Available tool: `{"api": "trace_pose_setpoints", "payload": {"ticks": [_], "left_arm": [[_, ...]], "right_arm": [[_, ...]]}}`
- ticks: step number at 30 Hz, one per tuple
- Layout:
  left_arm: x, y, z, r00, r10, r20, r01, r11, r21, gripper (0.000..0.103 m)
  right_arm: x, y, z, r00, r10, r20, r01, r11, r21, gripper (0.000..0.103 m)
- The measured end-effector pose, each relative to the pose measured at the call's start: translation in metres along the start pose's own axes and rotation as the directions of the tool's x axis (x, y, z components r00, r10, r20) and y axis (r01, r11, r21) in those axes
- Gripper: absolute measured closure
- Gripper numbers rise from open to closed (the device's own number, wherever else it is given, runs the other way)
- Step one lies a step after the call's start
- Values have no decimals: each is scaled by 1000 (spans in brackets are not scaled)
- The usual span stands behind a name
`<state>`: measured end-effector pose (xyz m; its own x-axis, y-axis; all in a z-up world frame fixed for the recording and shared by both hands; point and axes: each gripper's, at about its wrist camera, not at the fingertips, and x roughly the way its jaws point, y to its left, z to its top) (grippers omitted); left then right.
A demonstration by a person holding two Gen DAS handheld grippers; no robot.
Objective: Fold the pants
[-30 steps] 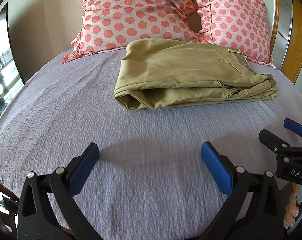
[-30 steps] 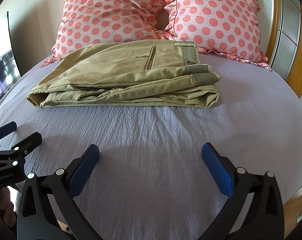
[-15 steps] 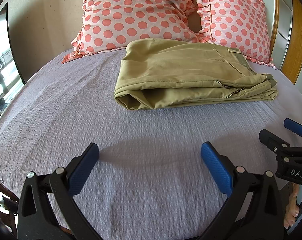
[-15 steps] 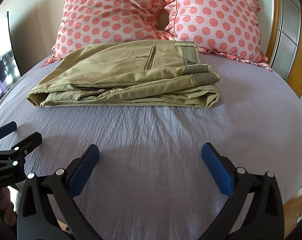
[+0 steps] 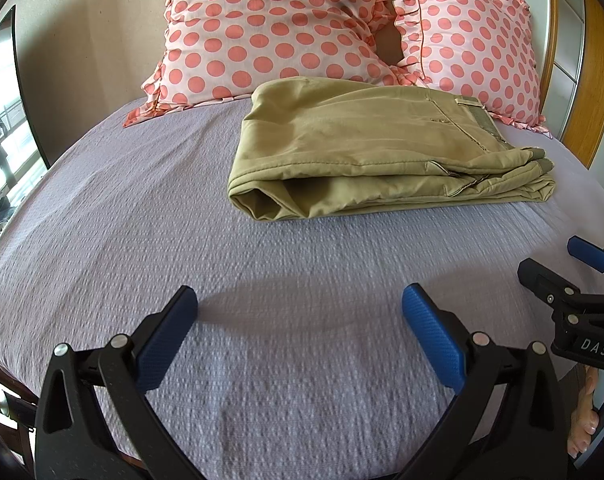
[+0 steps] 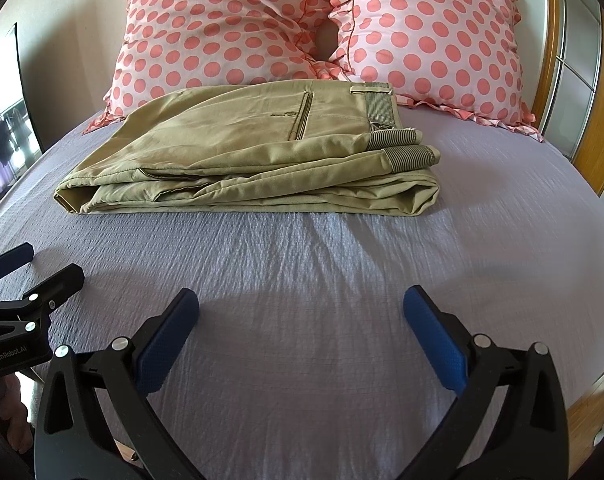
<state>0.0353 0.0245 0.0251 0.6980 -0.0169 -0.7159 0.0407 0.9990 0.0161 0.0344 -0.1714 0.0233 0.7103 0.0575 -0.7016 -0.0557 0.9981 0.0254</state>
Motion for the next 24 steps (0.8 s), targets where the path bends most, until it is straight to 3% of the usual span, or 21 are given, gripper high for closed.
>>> {"api": "trace_pose_setpoints", "payload": {"ticks": [24], "left_arm": [[1, -1, 3, 1000, -3, -24, 3, 1000, -1, 2]], "right_arm": [[0, 0, 0, 1000, 0, 0, 0, 1000, 0, 1]]}}
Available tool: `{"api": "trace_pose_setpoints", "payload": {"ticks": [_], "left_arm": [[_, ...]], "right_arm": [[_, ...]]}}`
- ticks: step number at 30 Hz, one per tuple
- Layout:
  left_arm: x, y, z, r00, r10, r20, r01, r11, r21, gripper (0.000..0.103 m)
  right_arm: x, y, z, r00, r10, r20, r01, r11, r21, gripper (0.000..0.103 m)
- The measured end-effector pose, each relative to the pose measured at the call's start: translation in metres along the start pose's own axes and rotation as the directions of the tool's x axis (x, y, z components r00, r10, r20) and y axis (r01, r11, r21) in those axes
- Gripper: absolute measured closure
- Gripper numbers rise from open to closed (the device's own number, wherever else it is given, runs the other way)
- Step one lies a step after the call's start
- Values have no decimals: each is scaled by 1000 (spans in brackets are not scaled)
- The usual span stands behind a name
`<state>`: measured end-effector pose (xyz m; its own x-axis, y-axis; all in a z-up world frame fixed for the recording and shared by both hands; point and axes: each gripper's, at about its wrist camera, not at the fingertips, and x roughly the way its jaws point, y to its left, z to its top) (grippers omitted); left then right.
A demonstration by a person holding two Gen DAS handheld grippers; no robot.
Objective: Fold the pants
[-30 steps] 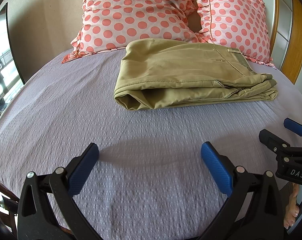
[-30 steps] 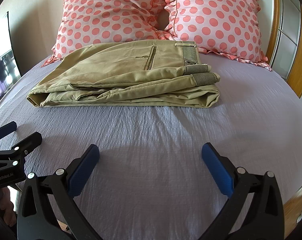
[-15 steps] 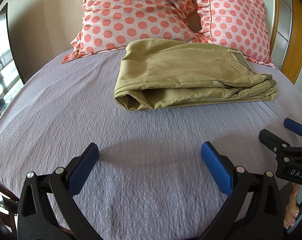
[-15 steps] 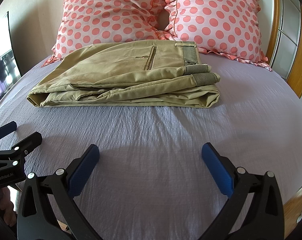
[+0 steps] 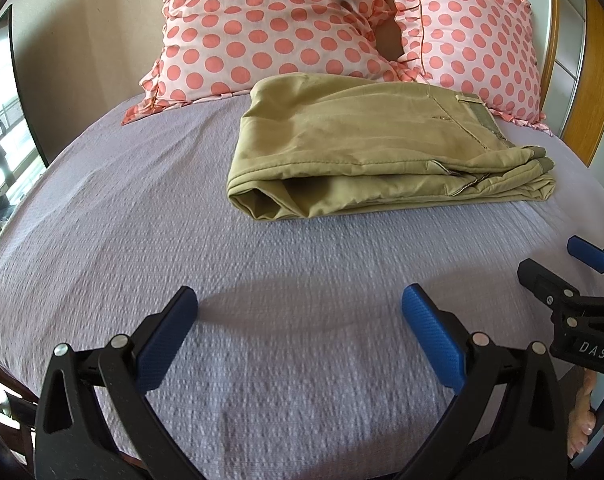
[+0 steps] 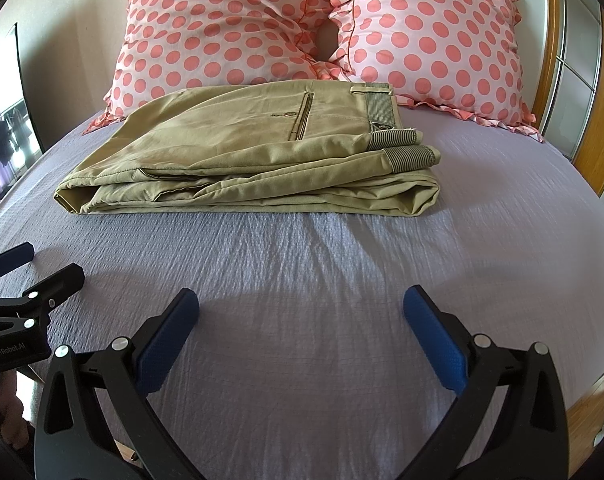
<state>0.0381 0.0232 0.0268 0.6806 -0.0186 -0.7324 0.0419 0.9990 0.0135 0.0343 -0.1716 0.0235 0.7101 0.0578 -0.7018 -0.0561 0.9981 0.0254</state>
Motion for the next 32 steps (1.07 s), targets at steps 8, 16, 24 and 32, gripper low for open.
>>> {"api": "trace_pose_setpoints", "payload": {"ticks": [8, 16, 24, 32], "left_arm": [[0, 0, 1, 1000, -1, -8, 1, 1000, 0, 2], [1, 0, 1, 1000, -2, -11, 2, 1000, 1, 2], [1, 1, 1, 1000, -3, -9, 4, 1000, 2, 2], [2, 1, 1, 1000, -3, -14, 3, 1000, 5, 2]], "right_arm": [[0, 0, 0, 1000, 1, 1, -1, 1000, -1, 1], [0, 0, 0, 1000, 1, 1, -1, 1000, -1, 1], [0, 0, 0, 1000, 2, 1, -2, 1000, -1, 1], [0, -1, 0, 1000, 2, 1, -2, 1000, -2, 1]]}}
